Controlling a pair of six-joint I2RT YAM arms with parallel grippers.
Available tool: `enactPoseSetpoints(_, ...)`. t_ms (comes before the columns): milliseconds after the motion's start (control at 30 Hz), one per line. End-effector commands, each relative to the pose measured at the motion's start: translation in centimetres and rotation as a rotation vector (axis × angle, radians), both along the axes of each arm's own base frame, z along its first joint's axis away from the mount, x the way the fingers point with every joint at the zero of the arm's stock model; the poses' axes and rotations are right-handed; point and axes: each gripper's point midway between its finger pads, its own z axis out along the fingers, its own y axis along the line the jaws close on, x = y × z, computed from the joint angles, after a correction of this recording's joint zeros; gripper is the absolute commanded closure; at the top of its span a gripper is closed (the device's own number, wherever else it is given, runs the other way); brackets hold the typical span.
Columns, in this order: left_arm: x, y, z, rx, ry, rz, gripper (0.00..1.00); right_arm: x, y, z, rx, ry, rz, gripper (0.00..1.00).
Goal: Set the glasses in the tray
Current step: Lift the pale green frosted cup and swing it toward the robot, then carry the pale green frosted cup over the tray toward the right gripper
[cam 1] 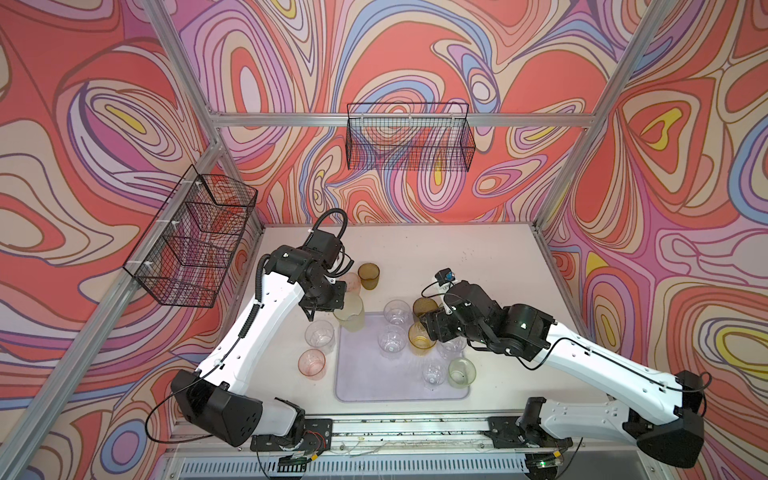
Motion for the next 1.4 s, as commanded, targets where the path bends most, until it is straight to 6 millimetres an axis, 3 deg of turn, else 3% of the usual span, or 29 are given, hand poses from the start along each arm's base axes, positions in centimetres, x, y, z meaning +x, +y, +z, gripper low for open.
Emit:
enactPoseSetpoints(0,-2.0,0.3,-0.5,0.0,0.036,0.018,1.0,0.3,0.3,0.5,0.021,-0.007,-0.009,0.22)
enactPoseSetpoints(767,-6.3,0.0,-2.3,0.01,0.042,0.025,1.0,-0.4,-0.4,-0.5,0.048,0.021,-0.035,0.22)
enactPoseSetpoints(1367,-7.5,-0.9,-3.6,-0.016,0.006,0.048,1.0,-0.2,-0.3,-0.8,0.04,0.023,-0.037,0.23)
